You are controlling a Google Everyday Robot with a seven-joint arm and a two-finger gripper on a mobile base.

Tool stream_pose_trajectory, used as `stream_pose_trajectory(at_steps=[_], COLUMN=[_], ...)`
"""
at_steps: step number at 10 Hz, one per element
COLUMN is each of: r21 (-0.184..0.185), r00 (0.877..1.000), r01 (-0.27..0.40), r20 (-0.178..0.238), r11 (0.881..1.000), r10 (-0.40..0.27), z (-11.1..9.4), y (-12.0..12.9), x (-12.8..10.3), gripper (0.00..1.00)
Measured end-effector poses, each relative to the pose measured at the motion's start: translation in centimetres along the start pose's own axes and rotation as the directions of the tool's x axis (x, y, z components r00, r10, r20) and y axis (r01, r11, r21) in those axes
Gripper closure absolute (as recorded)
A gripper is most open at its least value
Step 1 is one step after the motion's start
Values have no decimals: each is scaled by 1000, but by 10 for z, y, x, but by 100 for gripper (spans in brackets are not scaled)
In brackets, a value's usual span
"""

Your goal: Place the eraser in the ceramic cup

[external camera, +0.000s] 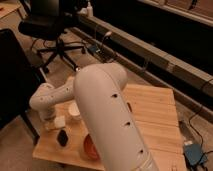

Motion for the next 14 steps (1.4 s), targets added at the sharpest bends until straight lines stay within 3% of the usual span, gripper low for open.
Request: stream_pose_trajectory(at_steps=[2,4,7,9,11,14], r21=[4,34,137,222,296,358], r00=[1000,1000,993,979,962,927], r01=[-2,-16,-71,-129,-187,-295], r20=[-1,20,103,183,248,331], r11=[1000,999,988,966,937,886], r10=[2,15,57,89,114,175], z=[-3,-16,-59,-103,-145,-187], y=[-3,-14,-49,-73,-88,-90], x=[0,-5,-17,-19,-9,25], gripper=[80,80,80,80,80,80])
